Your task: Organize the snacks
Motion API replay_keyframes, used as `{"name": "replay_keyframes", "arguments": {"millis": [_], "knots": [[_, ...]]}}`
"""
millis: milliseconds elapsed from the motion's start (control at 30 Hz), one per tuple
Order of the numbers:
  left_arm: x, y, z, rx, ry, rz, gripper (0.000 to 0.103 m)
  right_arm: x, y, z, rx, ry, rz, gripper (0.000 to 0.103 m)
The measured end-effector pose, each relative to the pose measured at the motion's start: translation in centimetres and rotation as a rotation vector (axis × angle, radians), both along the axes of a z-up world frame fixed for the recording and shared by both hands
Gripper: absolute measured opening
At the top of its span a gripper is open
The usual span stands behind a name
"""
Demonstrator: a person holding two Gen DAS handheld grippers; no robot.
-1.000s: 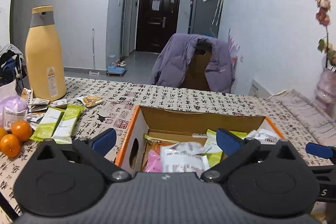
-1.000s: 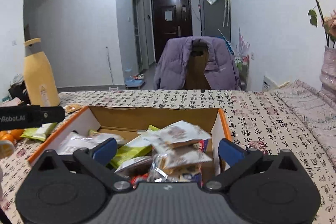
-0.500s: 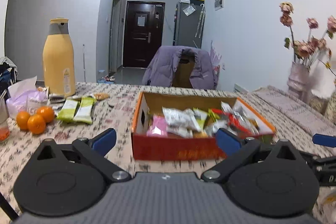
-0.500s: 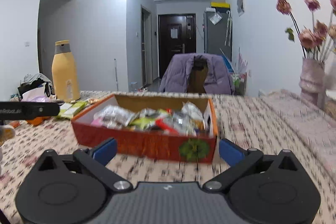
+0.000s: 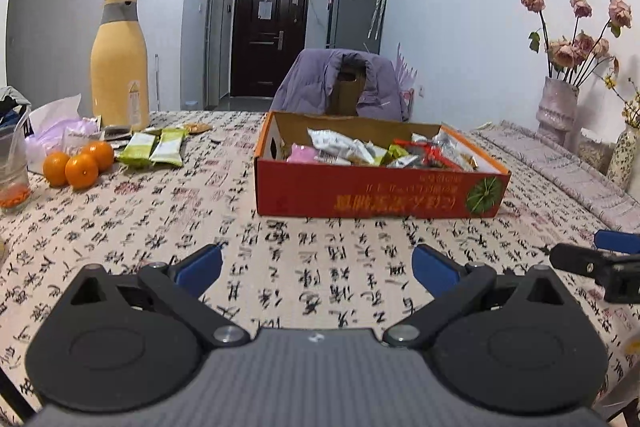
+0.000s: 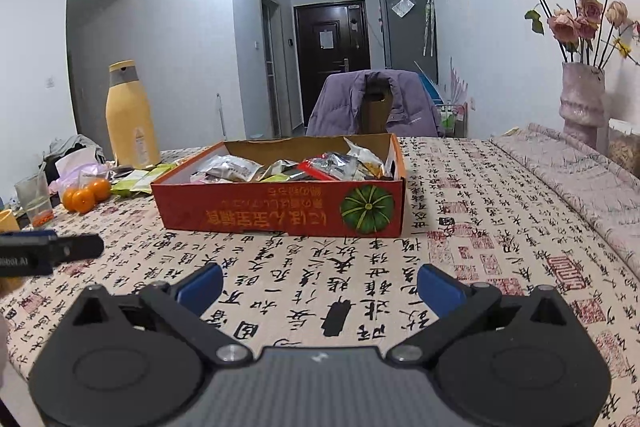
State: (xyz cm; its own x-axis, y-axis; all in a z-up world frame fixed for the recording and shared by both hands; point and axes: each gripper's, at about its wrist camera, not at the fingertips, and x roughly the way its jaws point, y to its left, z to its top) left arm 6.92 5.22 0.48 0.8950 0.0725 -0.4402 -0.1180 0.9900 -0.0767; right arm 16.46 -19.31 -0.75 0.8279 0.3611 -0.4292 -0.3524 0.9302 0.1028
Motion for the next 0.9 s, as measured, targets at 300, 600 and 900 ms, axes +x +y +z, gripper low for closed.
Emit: {"name": "replay_keyframes", "arguments": {"millis": [300, 600, 900], "knots": [[-0.23, 0.06, -0.41, -0.004, 0.02, 0.002, 0.103, -0.41, 0.21, -0.47, 0.001, 0.014, 0.003, 0.103], [-0.27, -0.26, -0.32, -0.003, 0.018, -0.003, 0.103, -0.32, 0.23, -0.6, 0.004, 0.02, 0.003, 0.103], [-0.47, -0.27, -0.23, 0.001, 0.01, -0.004, 0.103, -0.37, 0.2, -0.62, 0.003, 0.021, 0.002, 0.103]]}}
